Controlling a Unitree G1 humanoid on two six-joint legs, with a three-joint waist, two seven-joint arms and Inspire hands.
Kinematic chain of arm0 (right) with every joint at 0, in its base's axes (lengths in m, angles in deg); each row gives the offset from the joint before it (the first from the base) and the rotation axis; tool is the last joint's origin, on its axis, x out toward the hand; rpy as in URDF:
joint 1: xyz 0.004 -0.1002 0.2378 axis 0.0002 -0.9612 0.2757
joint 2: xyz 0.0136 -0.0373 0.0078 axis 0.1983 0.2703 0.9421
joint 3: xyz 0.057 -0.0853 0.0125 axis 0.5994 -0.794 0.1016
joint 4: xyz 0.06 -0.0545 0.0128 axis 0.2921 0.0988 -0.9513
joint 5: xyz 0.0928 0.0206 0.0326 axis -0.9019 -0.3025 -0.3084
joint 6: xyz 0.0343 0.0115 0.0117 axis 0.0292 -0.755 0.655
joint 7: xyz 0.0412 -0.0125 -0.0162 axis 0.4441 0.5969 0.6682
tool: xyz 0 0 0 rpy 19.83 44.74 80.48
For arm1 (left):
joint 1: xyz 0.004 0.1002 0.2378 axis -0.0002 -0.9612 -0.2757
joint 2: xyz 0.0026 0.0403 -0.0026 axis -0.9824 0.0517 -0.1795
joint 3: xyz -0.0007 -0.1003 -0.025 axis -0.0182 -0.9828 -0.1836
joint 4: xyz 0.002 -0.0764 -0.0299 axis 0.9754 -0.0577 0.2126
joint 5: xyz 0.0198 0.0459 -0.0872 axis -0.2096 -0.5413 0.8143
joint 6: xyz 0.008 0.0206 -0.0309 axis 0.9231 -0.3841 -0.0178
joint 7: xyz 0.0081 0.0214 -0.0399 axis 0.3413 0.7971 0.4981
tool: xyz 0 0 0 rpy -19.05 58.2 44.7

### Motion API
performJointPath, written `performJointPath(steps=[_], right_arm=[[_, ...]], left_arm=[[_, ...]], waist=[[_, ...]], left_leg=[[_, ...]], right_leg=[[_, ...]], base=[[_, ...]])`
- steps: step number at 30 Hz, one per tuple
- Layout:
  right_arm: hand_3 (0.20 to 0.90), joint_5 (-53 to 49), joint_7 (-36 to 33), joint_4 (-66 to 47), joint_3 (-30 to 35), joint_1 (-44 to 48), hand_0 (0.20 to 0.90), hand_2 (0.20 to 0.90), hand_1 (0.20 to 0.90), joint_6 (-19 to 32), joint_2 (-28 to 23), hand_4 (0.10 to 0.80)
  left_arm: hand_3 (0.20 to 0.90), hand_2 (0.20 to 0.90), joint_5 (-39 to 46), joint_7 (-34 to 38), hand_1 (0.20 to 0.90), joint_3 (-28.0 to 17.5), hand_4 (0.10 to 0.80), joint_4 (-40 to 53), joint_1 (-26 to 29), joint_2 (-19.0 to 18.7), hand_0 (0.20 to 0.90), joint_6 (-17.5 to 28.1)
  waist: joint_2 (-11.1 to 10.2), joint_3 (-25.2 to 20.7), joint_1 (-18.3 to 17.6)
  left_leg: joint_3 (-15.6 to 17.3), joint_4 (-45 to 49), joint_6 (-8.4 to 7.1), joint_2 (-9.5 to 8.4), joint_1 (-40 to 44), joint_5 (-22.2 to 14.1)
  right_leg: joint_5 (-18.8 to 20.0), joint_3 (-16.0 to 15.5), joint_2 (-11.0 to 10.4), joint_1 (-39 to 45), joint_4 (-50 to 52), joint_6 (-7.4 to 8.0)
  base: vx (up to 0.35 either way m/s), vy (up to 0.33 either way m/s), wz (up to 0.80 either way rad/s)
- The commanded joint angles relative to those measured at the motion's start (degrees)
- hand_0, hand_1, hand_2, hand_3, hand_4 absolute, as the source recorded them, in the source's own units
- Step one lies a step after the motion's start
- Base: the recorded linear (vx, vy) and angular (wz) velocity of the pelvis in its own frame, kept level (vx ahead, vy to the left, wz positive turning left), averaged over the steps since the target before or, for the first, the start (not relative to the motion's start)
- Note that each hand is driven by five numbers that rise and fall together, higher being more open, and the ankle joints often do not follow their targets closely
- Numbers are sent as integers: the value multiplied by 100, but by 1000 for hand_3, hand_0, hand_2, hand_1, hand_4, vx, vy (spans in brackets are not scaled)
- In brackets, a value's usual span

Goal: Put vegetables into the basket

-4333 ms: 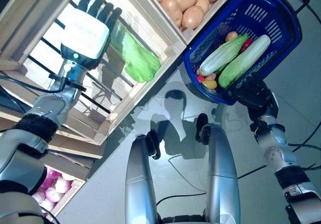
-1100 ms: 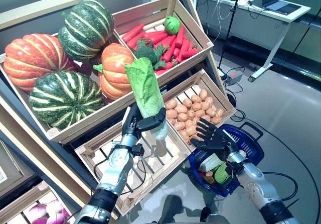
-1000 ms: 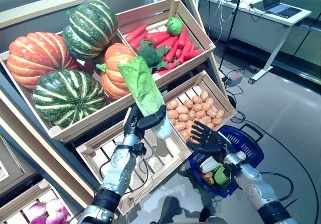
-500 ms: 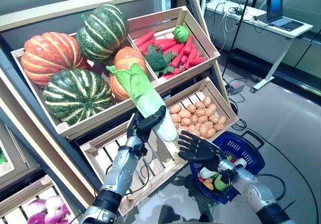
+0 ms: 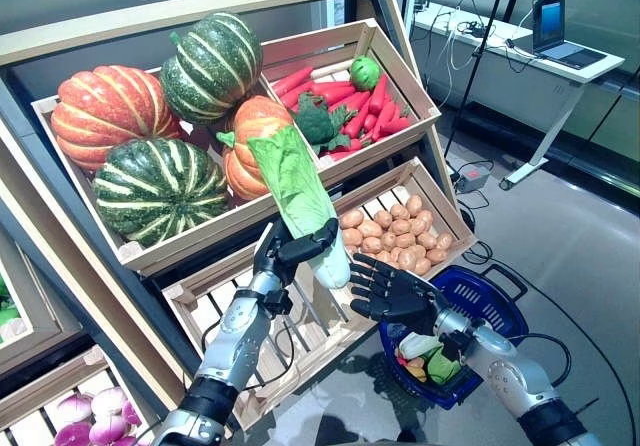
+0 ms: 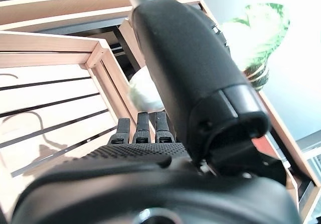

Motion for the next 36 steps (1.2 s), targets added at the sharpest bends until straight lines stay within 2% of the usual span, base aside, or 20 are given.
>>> performJointPath(steps=[1, 7, 22, 36], right_arm=[[900, -641, -59, -506, -90, 769, 900, 900, 900, 165, 250, 800], [900, -1090, -247, -341, -176, 1049, 900, 900, 900, -111, 455, 800], [900, -1322, -744, 535, -421, 1340, 900, 900, 900, -649, 749, 800], [900, -1112, -1575, 1408, -578, 1937, 900, 900, 900, -504, 1187, 800]], left_arm=[[300, 300, -250, -311, 300, 262, 400, 323, 689, -279, 300, 556], [300, 300, -813, -341, 300, 562, 400, 404, 852, -347, 300, 712], [300, 300, -728, -367, 300, 890, 400, 651, 1081, -276, 300, 835], [300, 300, -387, -274, 300, 1213, 400, 914, 1391, 25, 300, 716]], waist=[[-271, -346, 3], [-283, -342, 70], [-307, -404, 182], [-294, -420, 286]], left_leg=[[-185, -134, -30, -55, -461, 557], [-228, -134, -32, -58, -457, 546], [-277, -134, -9, -87, -451, 514], [-374, -134, 15, -139, -463, 486]], right_leg=[[-130, 257, -386, 476, 35, 145], [-128, 210, -390, 498, 34, 138], [-119, 120, -431, 533, 29, 135], [-113, 95, -446, 539, 22, 114]], base=[[0, 0, 0], [-1, -2, 2], [0, 0, 1], [0, 0, 0]])
